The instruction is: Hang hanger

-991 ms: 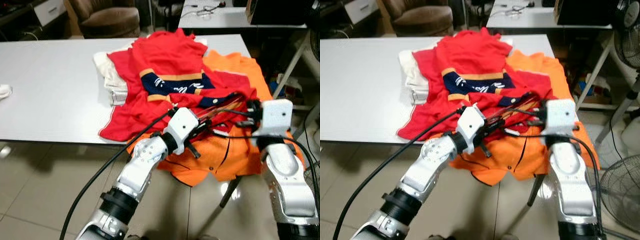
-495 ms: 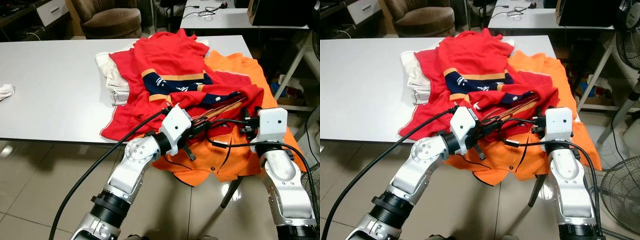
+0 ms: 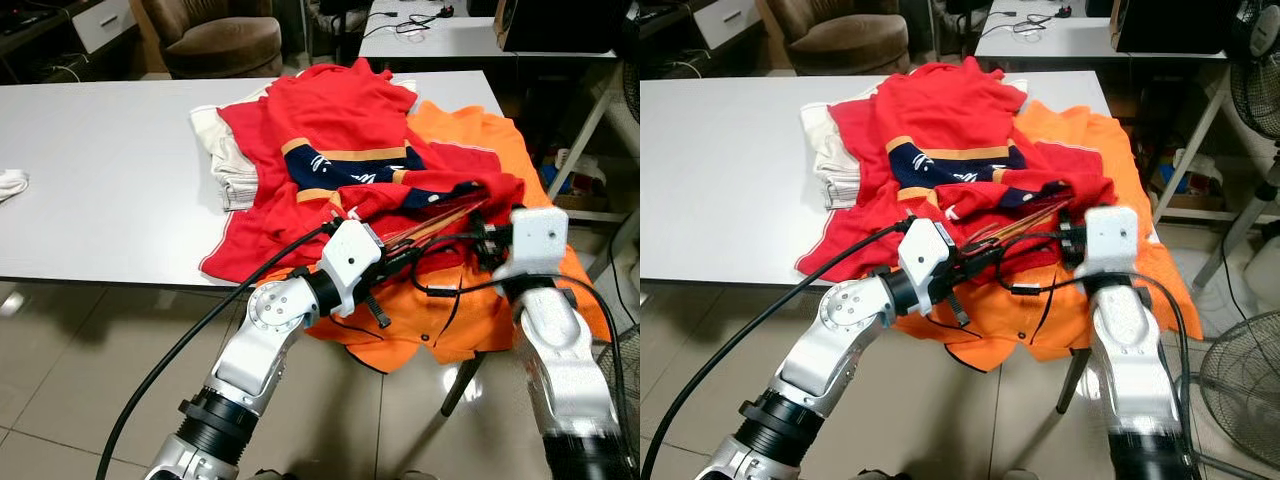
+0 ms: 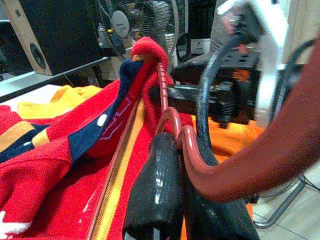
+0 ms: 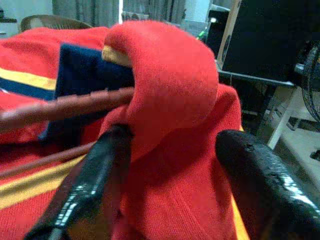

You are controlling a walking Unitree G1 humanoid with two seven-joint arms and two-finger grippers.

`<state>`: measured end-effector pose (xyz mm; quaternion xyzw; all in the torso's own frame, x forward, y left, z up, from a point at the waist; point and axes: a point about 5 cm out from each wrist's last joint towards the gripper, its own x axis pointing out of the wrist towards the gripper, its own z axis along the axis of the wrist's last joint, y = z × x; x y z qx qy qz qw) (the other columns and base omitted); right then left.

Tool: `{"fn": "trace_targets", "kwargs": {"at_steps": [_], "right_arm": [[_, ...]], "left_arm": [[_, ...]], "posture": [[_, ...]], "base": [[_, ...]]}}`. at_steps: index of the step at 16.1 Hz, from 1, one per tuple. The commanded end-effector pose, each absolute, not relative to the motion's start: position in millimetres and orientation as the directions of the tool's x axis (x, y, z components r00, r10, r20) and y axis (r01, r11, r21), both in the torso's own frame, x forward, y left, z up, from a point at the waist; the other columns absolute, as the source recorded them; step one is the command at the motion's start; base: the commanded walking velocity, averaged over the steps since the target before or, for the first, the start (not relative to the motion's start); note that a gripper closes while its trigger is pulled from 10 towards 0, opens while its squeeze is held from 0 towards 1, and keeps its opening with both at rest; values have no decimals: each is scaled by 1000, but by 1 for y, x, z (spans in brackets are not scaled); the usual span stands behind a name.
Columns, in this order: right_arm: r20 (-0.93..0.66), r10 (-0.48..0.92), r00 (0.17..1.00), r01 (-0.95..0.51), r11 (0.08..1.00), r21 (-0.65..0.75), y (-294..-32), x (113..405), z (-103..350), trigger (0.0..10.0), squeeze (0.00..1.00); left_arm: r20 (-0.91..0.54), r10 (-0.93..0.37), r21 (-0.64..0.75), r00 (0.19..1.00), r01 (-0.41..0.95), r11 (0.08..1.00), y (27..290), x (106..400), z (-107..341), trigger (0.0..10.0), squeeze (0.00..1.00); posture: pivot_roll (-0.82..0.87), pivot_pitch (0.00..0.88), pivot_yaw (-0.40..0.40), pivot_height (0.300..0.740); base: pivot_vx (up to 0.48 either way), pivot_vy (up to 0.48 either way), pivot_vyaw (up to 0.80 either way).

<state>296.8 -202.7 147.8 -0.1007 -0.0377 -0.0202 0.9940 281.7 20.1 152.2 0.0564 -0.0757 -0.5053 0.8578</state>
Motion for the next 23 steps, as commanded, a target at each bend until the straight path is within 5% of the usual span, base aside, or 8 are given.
{"fn": "trace_targets", "kwargs": {"at_steps": [1, 7, 8, 9, 23], "right_arm": [[88, -16, 996, 33, 981, -190, -198, 303, 152, 10000, 0], [37, -46, 998, 45, 999, 7, -203, 320, 152, 9961, 0], [32, -43, 999, 42, 999, 25, -202, 321, 151, 2824, 0], [24, -34, 999, 33, 998, 52, -201, 322, 151, 0, 0], [27, 102, 994, -104, 991, 88, -165, 300, 156, 0, 0]], "left_arm": [[77, -890, 174, 448, 873, 455, 16, 279, 155, 10000, 0], [77, -891, 180, 447, 873, 453, 15, 279, 156, 10000, 0], [77, -891, 180, 447, 873, 453, 15, 279, 156, 10000, 0], [76, -892, 180, 446, 873, 453, 15, 279, 156, 10000, 0], [67, -880, 178, 471, 862, 475, 15, 281, 155, 10000, 0]], "posture": [[-279, 45, 104, 740], [-272, 48, 103, 740], [-271, 48, 103, 740], [-270, 49, 103, 740], [-270, 54, 93, 740]], "base": [[0, 0, 0], [0, 0, 0], [0, 0, 0], [0, 0, 0], [0, 0, 0]]}}
